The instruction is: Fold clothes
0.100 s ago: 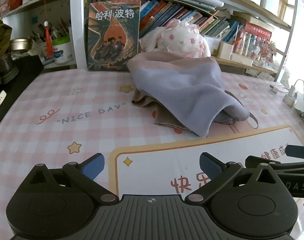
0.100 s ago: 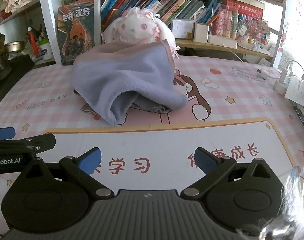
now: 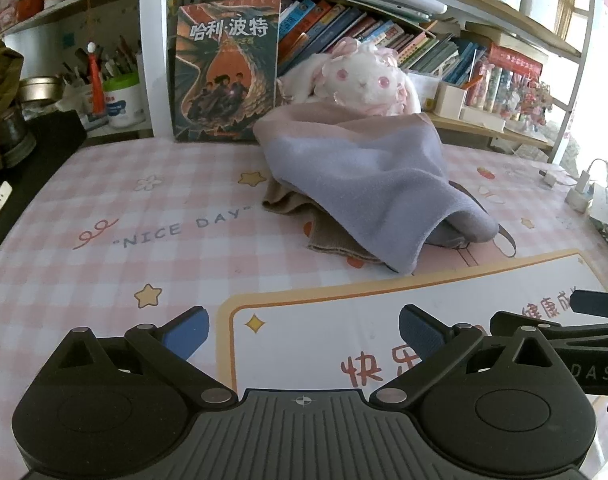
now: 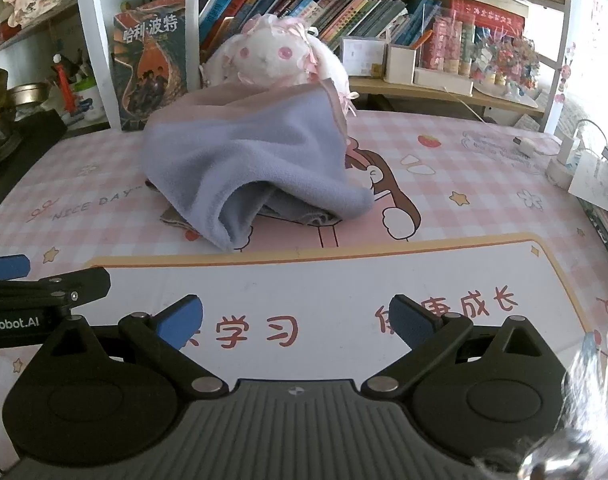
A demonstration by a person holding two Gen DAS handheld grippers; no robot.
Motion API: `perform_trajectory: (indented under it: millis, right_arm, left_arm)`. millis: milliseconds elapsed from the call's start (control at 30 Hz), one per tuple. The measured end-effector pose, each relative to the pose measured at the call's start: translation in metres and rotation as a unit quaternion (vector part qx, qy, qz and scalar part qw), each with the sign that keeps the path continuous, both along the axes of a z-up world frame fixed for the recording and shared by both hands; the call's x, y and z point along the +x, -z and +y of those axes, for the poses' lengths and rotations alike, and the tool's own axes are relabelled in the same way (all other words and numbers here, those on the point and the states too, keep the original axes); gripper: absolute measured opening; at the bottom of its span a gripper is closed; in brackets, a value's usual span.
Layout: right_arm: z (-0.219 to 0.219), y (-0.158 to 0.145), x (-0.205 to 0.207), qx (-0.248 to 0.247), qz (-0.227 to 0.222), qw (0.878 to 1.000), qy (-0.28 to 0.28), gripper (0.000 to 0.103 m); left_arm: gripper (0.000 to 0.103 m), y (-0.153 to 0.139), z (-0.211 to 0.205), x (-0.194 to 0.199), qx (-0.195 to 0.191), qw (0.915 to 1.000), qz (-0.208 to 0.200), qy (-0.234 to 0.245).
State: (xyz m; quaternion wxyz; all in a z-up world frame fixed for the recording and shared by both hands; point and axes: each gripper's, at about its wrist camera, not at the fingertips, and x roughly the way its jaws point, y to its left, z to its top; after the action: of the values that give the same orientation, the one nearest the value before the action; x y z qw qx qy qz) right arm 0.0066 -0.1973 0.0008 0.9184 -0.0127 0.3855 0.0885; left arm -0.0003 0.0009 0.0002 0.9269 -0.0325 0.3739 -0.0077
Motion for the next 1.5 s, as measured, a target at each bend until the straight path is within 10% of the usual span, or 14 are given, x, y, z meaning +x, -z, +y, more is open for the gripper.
perform_trajectory:
  millis: [1500]
  right_arm:
    - [0.0023, -0.0005, -0.0037, -0.007, -0.008, 1.0, -0.006, 0.101]
  left_arm:
    - [0.102, -0.0006, -0.0017, -0.0004, 0.002, 1.0, 0.0, -0.008]
